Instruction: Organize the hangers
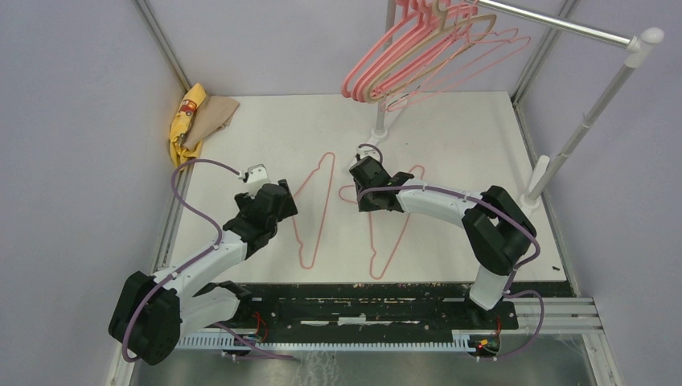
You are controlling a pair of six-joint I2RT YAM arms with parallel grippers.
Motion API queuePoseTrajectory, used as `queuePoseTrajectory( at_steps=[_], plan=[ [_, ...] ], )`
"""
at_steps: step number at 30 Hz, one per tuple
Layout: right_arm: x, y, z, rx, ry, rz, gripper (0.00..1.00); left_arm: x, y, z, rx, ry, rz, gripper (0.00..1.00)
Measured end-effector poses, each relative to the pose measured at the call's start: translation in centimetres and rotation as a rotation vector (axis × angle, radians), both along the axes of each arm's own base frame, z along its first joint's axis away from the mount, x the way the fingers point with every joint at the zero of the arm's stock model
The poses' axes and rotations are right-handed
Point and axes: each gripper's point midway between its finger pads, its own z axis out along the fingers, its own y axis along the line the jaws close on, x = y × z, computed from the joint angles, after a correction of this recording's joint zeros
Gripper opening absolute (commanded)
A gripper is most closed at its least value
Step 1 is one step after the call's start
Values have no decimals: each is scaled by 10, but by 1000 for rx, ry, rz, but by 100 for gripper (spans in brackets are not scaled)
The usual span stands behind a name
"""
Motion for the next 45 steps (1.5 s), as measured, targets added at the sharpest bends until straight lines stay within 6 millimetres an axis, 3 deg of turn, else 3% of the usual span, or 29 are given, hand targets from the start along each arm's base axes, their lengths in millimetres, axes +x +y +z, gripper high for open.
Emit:
queuePoseTrajectory(
  at_steps=[12,17,22,24,25,31,35,39,45],
  plan=[
    [-3,-7,-35,-25,64,-25,33,-4,2,-6,5,11,-1,99],
    [1,-7,-38,-17,42,-44,32,-4,2,-6,5,12,-2,99],
    [5,-7,-38,-10,18,-61,19,-6,1,-10,2,20,-9,99],
    [7,-6,-39,-4,9,-65,3,-8,1,-13,1,27,-13,99],
    [8,-5,-39,-1,5,-67,1,-8,1,-13,2,28,-14,99],
    [11,-2,-39,29,-20,-64,1,-7,-3,-10,-17,19,-27,99],
    [3,-1,-37,83,-31,-42,1,-5,-17,-5,-80,-7,-79,99],
    [-17,-4,-34,118,5,-1,1,-2,-38,0,-170,-43,-160,99],
    [-25,2,-6,194,-14,36,1,3,-70,7,-309,-80,-260,99]
  ],
)
